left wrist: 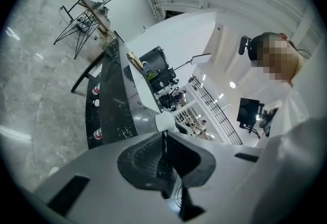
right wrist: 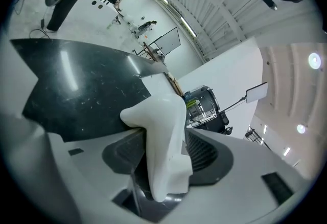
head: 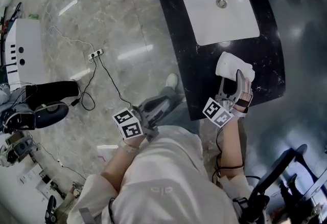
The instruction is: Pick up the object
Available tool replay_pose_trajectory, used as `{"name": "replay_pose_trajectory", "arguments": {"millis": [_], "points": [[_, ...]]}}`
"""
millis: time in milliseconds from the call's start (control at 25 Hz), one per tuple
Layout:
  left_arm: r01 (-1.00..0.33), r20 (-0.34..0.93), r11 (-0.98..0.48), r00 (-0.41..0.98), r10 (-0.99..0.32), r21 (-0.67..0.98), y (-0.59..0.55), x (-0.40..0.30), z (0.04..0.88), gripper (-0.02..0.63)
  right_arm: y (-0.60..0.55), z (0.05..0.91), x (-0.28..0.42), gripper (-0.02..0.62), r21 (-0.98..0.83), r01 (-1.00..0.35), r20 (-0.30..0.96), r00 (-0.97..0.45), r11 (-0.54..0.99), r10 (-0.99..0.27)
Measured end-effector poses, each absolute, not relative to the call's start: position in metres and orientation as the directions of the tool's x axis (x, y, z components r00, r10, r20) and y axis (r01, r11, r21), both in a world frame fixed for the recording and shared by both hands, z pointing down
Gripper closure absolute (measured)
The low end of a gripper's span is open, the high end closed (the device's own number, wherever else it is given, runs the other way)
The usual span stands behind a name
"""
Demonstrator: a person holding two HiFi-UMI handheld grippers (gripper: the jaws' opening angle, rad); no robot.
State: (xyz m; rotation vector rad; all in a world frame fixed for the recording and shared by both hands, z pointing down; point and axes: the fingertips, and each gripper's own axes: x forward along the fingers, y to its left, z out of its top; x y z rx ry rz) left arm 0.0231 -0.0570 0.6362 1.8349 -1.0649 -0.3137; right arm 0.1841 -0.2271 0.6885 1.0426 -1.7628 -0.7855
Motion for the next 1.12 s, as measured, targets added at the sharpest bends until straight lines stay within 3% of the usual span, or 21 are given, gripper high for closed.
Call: {"name": "replay_pose_trajectory", "arguments": {"millis": [200, 480, 1120], "points": [[-0.541, 0.233, -0.135, 0.556, -0.798, 0.83, -0.058, 0.008, 0.64, 0.597, -0.248, 0.689, 0.178, 0.356, 0.837, -0.333, 0.392, -0.186, 0.433, -0.901], [-0.547, 0.243, -0.089, 0.506, -0.828, 0.832, -0.061, -0.021, 0.645, 0.596, -0.278, 0.696, 0.157, 0.42, 0.82, -0.325, 0.441, -0.164, 0.471, -0.882], [-0.554, 0.267, -0.01, 0.418, -0.868, 0.832, -0.046, -0.059, 0.656, 0.597, -0.3, 0.693, 0.134, 0.431, 0.822, -0.325, 0.426, -0.191, 0.467, -0.884]]}}
